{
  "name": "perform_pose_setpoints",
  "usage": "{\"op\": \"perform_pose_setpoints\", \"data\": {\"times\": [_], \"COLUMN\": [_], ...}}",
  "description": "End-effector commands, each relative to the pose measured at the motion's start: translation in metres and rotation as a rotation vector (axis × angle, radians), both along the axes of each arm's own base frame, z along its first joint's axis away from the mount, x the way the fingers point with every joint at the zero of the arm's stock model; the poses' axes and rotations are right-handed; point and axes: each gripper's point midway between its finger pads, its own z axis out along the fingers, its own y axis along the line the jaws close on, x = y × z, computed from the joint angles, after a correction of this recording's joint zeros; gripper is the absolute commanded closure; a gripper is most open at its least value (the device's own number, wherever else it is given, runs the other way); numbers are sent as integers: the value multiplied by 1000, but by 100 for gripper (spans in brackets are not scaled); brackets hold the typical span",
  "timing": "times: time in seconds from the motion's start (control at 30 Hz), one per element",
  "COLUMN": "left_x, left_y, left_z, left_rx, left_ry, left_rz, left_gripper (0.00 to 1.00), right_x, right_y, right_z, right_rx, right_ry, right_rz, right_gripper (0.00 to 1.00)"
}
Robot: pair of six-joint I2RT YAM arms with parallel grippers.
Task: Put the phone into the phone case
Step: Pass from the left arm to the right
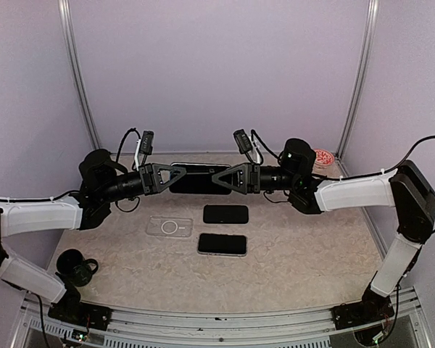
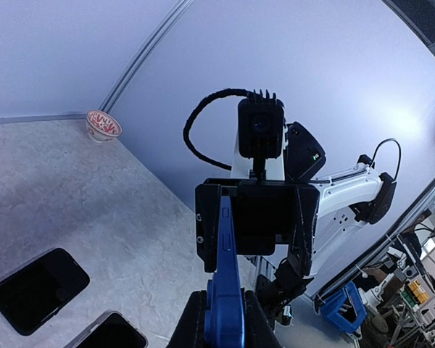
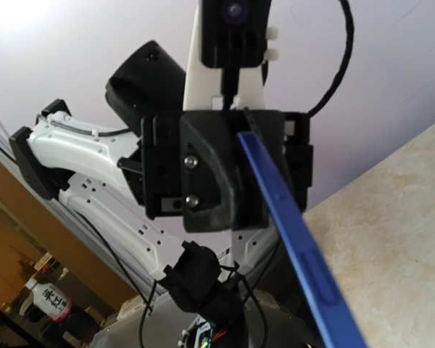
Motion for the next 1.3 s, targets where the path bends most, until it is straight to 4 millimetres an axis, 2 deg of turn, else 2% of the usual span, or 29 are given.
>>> {"op": "perform_pose_setpoints", "data": {"times": [0.0,0.77,1.13,1.27], "left_x": [7,7,7,7], "left_y": [9,-2,-4,-3], "left_z": [20,12,8,7], "left_rx": [-34,-35,-35,-30], "left_ry": [-48,-28,-19,-18], "left_rz": [48,18,13,16], "left_gripper": [100,100,100,100], "right_x": [-6,-3,-5,-5], "right_y": [-9,10,14,15], "right_z": [24,12,11,8], "right_rx": [58,41,43,37], "right_ry": [-67,-41,-37,-34], "right_rz": [7,35,57,62], "right_gripper": [39,36,51,66]}}
